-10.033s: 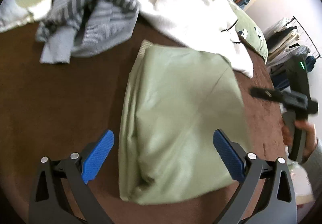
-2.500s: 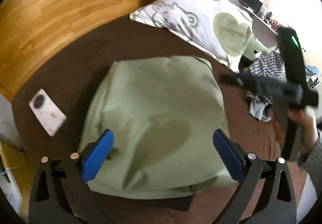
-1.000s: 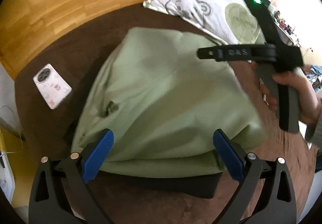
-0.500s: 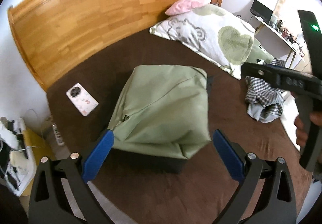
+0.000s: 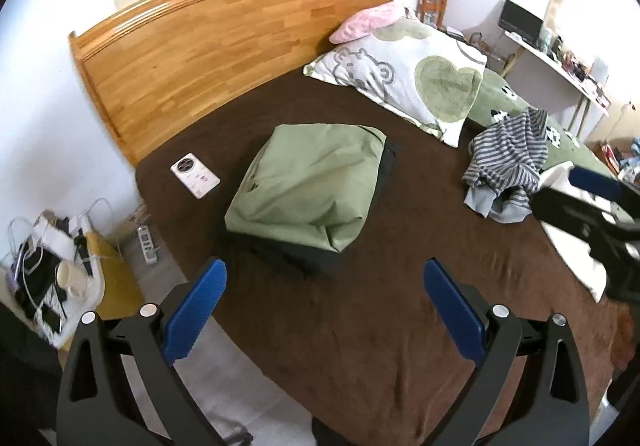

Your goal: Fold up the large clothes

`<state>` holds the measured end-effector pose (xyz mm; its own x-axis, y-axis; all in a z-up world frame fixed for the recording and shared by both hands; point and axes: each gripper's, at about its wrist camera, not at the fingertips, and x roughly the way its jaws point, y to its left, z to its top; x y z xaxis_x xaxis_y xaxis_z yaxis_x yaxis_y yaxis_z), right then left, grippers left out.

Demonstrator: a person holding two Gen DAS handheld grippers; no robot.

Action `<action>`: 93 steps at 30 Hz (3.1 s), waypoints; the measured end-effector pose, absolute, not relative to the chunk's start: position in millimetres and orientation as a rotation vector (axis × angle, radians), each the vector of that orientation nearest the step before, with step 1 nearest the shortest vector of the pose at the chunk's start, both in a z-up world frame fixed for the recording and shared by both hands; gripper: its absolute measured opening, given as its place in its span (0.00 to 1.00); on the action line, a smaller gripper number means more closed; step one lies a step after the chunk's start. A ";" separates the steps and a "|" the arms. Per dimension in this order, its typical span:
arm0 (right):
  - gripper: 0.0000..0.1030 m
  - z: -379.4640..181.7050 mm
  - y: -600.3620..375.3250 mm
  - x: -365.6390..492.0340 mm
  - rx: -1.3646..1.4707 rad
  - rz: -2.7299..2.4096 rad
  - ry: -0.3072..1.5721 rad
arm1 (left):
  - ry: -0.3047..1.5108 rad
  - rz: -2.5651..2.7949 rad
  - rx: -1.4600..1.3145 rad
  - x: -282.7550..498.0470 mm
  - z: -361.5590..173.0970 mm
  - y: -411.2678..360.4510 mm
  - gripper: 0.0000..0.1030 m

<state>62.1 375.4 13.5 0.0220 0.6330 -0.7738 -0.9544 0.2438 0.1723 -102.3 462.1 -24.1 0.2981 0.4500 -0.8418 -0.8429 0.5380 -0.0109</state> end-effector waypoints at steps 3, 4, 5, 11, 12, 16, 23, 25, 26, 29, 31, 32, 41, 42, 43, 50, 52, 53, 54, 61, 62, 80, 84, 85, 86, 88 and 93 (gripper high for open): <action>0.94 16.8 358.9 54.5 -0.469 1.293 0.825 | 0.881 0.934 -0.539 -110.6 -21.7 447.5 0.94; 0.94 15.8 356.3 53.9 -0.472 1.287 0.823 | 0.873 0.935 -0.547 -112.8 -22.2 444.0 0.94; 0.94 14.2 354.2 54.1 -0.469 1.282 0.831 | 0.869 0.928 -0.553 -113.9 -23.2 441.1 0.94; 0.94 3.2 337.7 44.0 -0.475 1.238 0.834 | 0.875 0.892 -0.490 -111.9 -23.7 421.7 0.94; 0.94 0.3 335.2 42.4 -0.473 1.236 0.843 | 0.878 0.886 -0.484 -111.2 -22.6 419.6 0.94; 0.94 -10.3 324.4 29.7 -0.481 1.234 0.857 | 0.881 0.868 -0.452 -115.1 -19.4 412.3 0.94; 0.94 -19.4 313.7 17.6 -0.509 1.225 0.876 | 0.873 0.867 -0.468 -129.7 -19.8 409.1 0.94; 0.94 -18.9 313.1 16.1 -0.507 1.223 0.872 | 0.868 0.866 -0.479 -132.9 -21.8 407.6 0.94; 0.94 -18.2 312.2 14.7 -0.507 1.222 0.868 | 0.865 0.866 -0.484 -134.9 -22.3 406.6 0.94; 0.94 -15.5 309.8 11.2 -0.509 1.226 0.855 | 0.868 0.858 -0.495 -137.8 -25.2 404.9 0.94; 0.94 -14.2 308.4 10.0 -0.512 1.231 0.849 | 0.872 0.856 -0.494 -138.7 -26.8 402.5 0.94; 0.94 -14.2 307.8 9.1 -0.513 1.231 0.847 | 0.873 0.854 -0.495 -138.8 -27.1 401.3 0.94; 0.94 -13.1 308.7 6.1 -0.519 1.232 0.844 | 0.894 0.860 -0.503 -142.2 -32.9 396.6 0.94; 0.94 -12.5 307.2 5.9 -0.520 1.236 0.844 | 0.894 0.858 -0.504 -142.7 -32.9 395.9 0.94; 0.94 -12.6 307.6 5.7 -0.519 1.235 0.844 | 0.895 0.858 -0.505 -142.4 -33.3 396.3 0.94; 0.94 -12.3 305.3 3.2 -0.522 1.242 0.843 | 0.895 0.866 -0.505 -144.2 -32.9 391.6 0.94; 0.94 -11.4 303.1 -0.4 -0.528 1.252 0.843 | 0.892 0.875 -0.501 -145.3 -31.9 390.9 0.94; 0.94 -10.9 302.7 -1.7 -0.530 1.256 0.842 | 0.891 0.880 -0.499 -145.5 -31.5 391.1 0.94; 0.94 -10.4 302.5 -3.6 -0.535 1.261 0.839 | 0.890 0.885 -0.500 -146.3 -31.2 391.6 0.94; 0.94 -9.2 303.6 -5.7 -0.548 1.278 0.833 | 0.885 0.917 -0.495 -150.0 -29.3 393.6 0.94; 0.94 -8.9 304.2 -7.0 -0.549 1.280 0.832 | 0.884 0.919 -0.494 -151.1 -28.8 393.8 0.94; 0.94 -12.2 311.3 -14.0 -0.566 1.302 0.816 | 0.876 0.942 -0.481 -158.9 -25.8 395.7 0.94; 0.94 -13.7 311.6 -15.4 -0.570 1.298 0.823 | 0.884 0.931 -0.467 -160.4 -27.7 403.4 0.94; 0.94 -13.9 311.9 -15.6 -0.570 1.297 0.824 | 0.886 0.932 -0.463 -160.4 -27.9 405.1 0.94; 0.94 -14.1 312.3 -15.8 -0.570 1.297 0.825 | 0.885 0.935 -0.459 -161.0 -27.8 406.3 0.93; 0.94 -14.4 312.5 -15.1 -0.571 1.299 0.825 | 0.878 0.931 -0.459 -161.2 -26.9 410.0 0.93; 0.94 -14.6 313.7 -15.0 -0.574 1.298 0.828 | 0.865 0.933 -0.453 -160.2 -26.0 416.0 0.92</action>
